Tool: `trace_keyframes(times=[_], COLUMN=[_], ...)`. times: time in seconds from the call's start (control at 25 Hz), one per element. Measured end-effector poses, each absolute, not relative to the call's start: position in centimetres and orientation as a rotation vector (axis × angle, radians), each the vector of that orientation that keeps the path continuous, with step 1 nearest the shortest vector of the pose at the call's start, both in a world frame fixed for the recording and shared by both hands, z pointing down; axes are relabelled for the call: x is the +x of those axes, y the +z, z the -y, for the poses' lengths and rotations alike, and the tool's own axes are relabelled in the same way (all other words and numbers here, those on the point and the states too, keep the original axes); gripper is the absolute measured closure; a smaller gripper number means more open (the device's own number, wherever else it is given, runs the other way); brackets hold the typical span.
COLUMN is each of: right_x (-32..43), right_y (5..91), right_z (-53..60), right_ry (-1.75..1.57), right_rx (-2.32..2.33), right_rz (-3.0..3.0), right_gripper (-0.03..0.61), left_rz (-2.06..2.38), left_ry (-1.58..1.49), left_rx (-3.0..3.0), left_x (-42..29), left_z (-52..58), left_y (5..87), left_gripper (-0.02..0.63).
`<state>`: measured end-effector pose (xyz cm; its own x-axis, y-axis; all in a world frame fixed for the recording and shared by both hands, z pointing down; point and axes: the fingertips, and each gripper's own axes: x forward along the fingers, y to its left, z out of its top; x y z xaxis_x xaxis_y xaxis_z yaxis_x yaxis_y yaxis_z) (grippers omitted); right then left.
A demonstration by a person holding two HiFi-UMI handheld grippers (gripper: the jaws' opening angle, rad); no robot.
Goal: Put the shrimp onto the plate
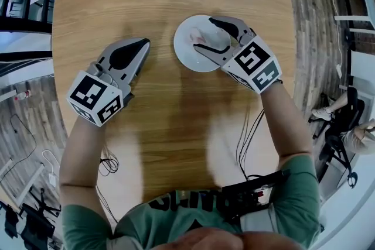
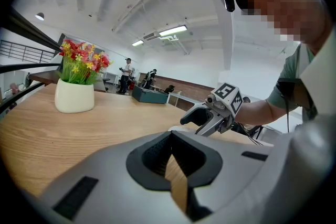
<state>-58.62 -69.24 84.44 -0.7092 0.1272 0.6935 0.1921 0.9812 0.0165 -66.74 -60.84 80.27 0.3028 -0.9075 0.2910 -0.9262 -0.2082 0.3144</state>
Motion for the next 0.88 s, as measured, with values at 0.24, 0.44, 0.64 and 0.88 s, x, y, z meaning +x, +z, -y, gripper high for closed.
trace_keyframes(times=[0.24,0.44,0.64,0.88], right_x=[-58.7,-58.5,-58.5,-57.4], right_y=[84.2,84.2,84.0,82.5], right_z=[69.3,69.4,69.5,69.9], right_ry=[-0.088,-0.08,-0.08,-0.054], right_rx=[-0.215,-0.207,-0.193,-0.167], right_rz=[2.392,2.39,2.399,2.417], right_gripper=[0.281,0.281,0.281,0.282], left_rz=[1.62,1.617,1.622,1.634], left_ry=[0.053,0.053,0.048,0.02], left_rx=[2.152,2.158,2.158,2.155], left_x=[-66.4,-66.4,-66.4,-65.7], left_z=[61.0,61.0,60.7,60.6], left_y=[80.7,80.5,80.4,79.3], left_gripper=[0.611,0.611,0.611,0.611])
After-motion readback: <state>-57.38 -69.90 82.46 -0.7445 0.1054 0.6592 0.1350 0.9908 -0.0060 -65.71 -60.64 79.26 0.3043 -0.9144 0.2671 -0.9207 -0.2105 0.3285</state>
